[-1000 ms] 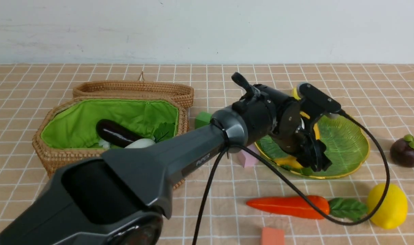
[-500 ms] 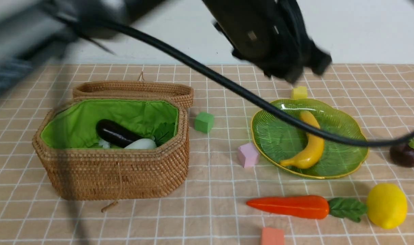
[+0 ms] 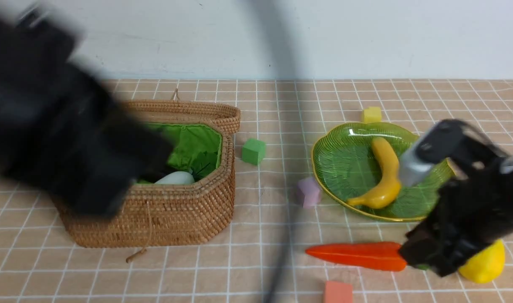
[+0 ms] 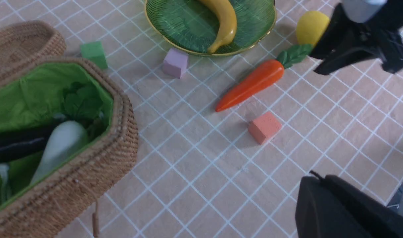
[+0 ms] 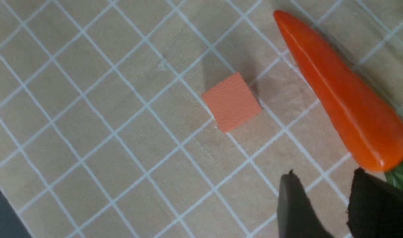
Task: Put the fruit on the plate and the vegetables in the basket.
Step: Use the right arm to grab a carrot and put it into the left basket
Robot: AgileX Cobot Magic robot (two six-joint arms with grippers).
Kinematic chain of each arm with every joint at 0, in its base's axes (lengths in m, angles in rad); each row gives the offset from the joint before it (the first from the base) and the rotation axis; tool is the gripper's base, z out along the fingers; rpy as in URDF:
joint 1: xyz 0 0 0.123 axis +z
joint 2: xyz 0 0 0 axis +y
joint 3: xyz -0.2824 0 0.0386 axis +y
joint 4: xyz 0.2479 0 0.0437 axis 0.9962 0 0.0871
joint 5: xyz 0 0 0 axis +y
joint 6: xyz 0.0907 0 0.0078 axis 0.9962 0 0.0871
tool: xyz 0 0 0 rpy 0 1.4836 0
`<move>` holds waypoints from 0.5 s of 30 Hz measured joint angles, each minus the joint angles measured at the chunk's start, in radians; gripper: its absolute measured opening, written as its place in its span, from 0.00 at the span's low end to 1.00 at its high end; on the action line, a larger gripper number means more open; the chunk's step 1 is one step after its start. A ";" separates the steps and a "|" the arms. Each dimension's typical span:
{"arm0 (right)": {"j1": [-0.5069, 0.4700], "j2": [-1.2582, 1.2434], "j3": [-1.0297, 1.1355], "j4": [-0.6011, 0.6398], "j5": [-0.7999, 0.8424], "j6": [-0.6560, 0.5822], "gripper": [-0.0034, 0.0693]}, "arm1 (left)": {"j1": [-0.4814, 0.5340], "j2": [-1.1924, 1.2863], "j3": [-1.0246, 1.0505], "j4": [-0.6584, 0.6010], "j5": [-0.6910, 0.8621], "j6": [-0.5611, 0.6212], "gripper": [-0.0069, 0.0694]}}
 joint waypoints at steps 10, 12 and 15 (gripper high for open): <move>0.065 0.304 -0.063 -0.183 -0.191 -0.211 0.65 | 0.000 -0.338 0.482 -0.039 -0.226 -0.005 0.07; 0.065 0.350 -0.064 -0.229 -0.225 -0.213 0.65 | 0.000 -0.341 0.489 -0.040 -0.223 -0.005 0.07; 0.065 0.395 -0.064 -0.261 -0.250 -0.214 0.63 | 0.000 -0.341 0.489 -0.040 -0.223 -0.005 0.07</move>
